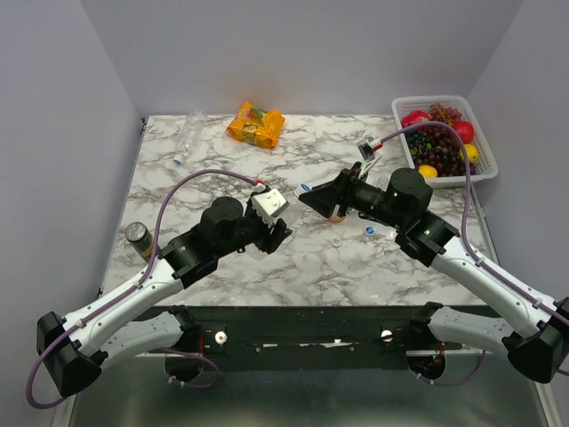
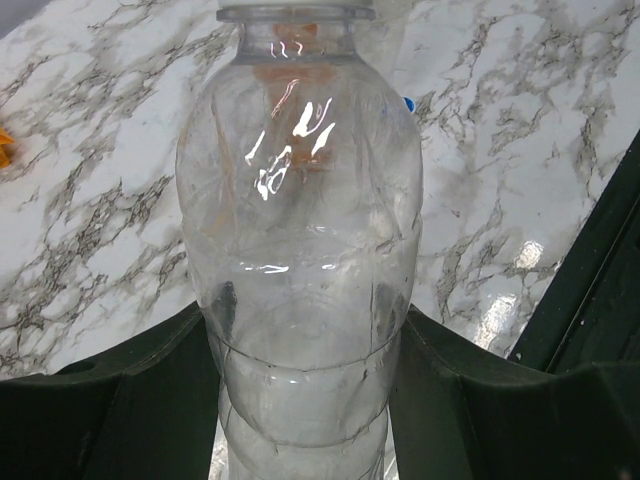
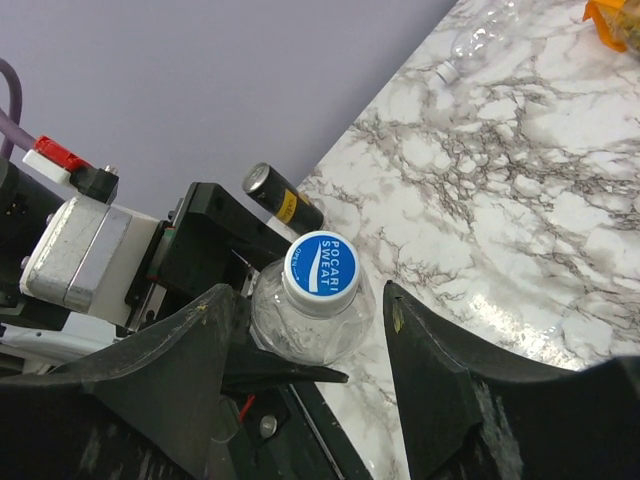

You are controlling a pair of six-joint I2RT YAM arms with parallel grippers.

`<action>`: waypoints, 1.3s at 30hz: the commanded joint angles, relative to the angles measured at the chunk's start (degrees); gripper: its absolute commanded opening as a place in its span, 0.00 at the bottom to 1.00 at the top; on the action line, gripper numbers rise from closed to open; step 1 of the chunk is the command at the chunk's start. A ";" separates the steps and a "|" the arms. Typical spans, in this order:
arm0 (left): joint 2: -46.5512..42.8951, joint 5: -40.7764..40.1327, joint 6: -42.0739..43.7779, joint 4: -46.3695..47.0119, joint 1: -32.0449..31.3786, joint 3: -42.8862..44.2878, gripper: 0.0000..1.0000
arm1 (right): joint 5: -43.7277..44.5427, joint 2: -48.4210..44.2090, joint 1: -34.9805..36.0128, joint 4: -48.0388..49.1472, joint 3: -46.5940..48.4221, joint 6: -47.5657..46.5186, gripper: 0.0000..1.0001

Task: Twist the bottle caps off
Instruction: Unscrew the bottle cap from the plastic bottle.

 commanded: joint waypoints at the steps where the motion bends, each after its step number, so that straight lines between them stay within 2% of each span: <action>1: 0.51 -2.11 0.85 -0.25 -0.70 1.90 0.37 | 1.97 1.31 1.30 2.18 2.69 0.76 0.69; 11: 1.65 -3.34 1.29 -1.13 -1.67 2.34 0.37 | 0.39 3.16 2.36 3.94 3.75 1.29 0.69; 23: 2.79 -3.69 1.55 -1.39 -2.37 2.52 0.37 | -0.32 3.51 2.89 5.70 3.40 1.73 0.63; 30: 2.44 -1.41 1.73 -1.22 -2.46 2.52 0.37 | -0.84 3.87 2.89 6.23 2.70 0.94 0.38; 31: 2.09 0.50 1.82 -0.87 -2.37 2.43 0.37 | -0.84 3.87 2.89 6.23 2.61 0.76 0.32; 33: 1.65 3.15 1.99 -0.34 -2.29 2.08 0.37 | -1.80 3.78 2.80 6.40 2.43 -0.28 0.26; 34: 1.04 6.90 2.17 0.36 -2.03 1.99 0.37 | -2.07 3.78 2.80 6.32 2.34 -1.08 0.22; 39: -1.07 20.45 2.26 2.56 -0.09 1.29 0.36 | -8.65 2.90 2.01 6.67 1.55 -6.52 0.16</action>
